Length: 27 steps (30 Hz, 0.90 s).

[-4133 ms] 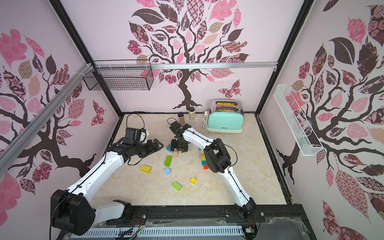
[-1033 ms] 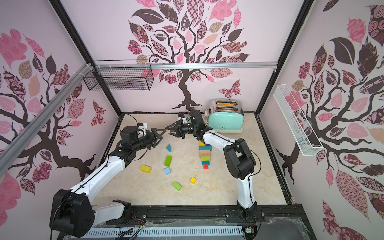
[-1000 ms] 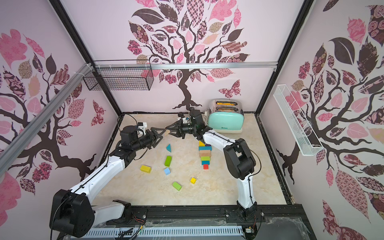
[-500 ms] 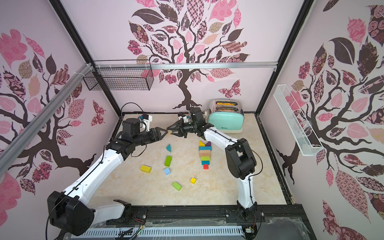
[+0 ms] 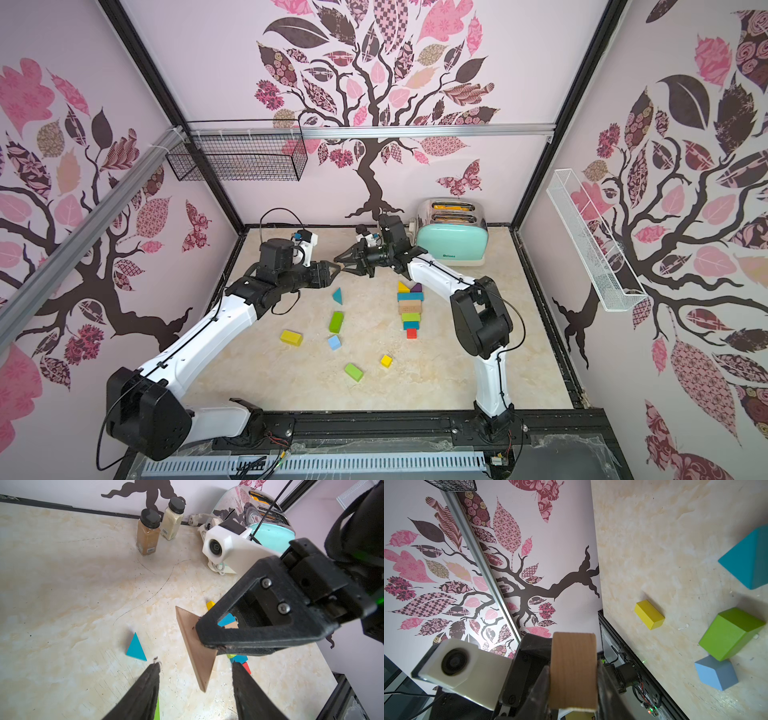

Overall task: Assemble a carrot with building blocks
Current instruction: Place the building block at the center of the board.

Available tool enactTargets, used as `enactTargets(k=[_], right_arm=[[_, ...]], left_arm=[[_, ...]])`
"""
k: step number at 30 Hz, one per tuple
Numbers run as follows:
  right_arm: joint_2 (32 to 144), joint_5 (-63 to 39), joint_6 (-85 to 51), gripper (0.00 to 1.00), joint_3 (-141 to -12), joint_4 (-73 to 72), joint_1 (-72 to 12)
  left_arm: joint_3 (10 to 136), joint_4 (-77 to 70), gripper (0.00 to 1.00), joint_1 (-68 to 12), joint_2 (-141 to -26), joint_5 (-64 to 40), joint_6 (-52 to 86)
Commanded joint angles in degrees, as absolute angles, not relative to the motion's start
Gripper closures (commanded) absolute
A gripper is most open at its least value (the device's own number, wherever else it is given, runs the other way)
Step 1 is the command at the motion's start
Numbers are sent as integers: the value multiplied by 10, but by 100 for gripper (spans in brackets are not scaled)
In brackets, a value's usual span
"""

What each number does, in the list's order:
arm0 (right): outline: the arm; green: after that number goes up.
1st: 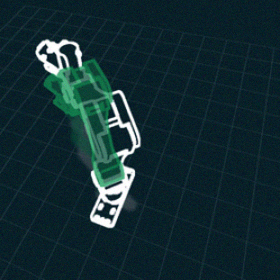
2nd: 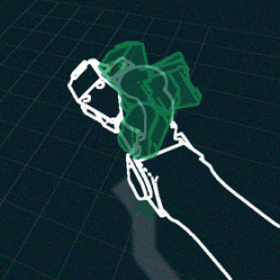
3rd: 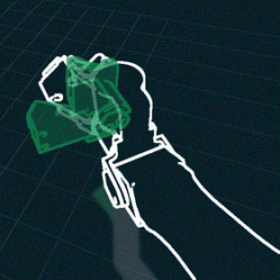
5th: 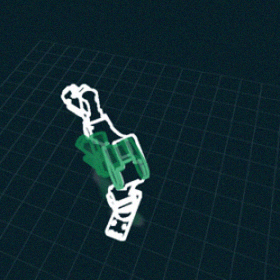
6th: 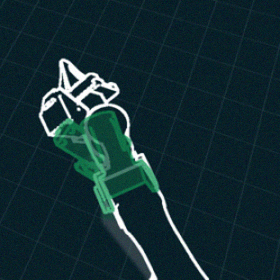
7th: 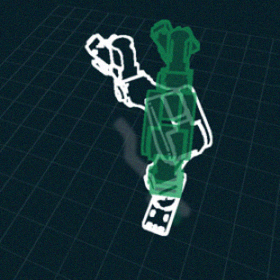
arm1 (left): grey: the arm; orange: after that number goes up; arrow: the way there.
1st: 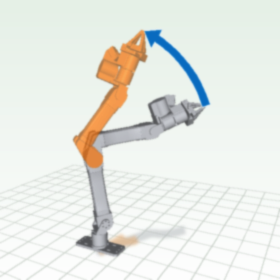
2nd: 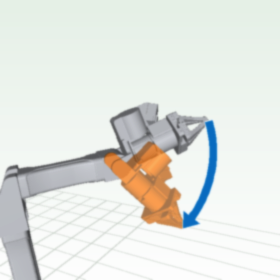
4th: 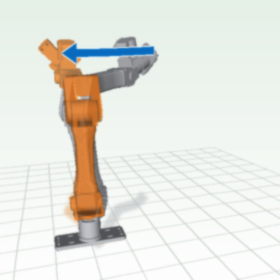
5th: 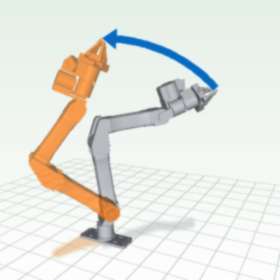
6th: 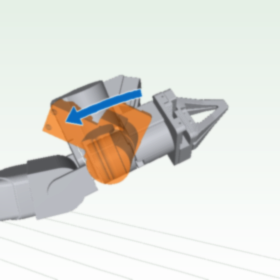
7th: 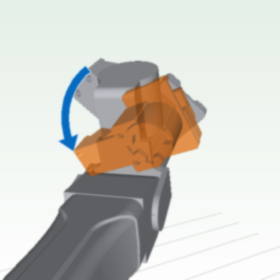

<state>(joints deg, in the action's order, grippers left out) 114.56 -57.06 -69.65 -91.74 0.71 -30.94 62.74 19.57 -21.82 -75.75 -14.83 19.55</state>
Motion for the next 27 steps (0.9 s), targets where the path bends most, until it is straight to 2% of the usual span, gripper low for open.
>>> enactTargets(k=[1, 3, 7, 13, 27], right_arm=[[1112, -581, -698, 71, -913, -11, -312], [1109, -579, -697, 71, -912, -11, -313], [1108, -579, -699, 71, -911, -12, -314], [1104, -579, -693, 71, -910, -8, -317], [1107, -577, -680, 71, -904, 4, -319]], left_arm=[[606, 139, 39, -225, -752, -135, 196], [585, 105, 36, -227, -744, -128, 209], [539, 26, 38, -240, -723, -107, 217], [524, -16, 39, -245, -722, -77, 224], [504, -49, 38, -251, -662, -91, 236]])
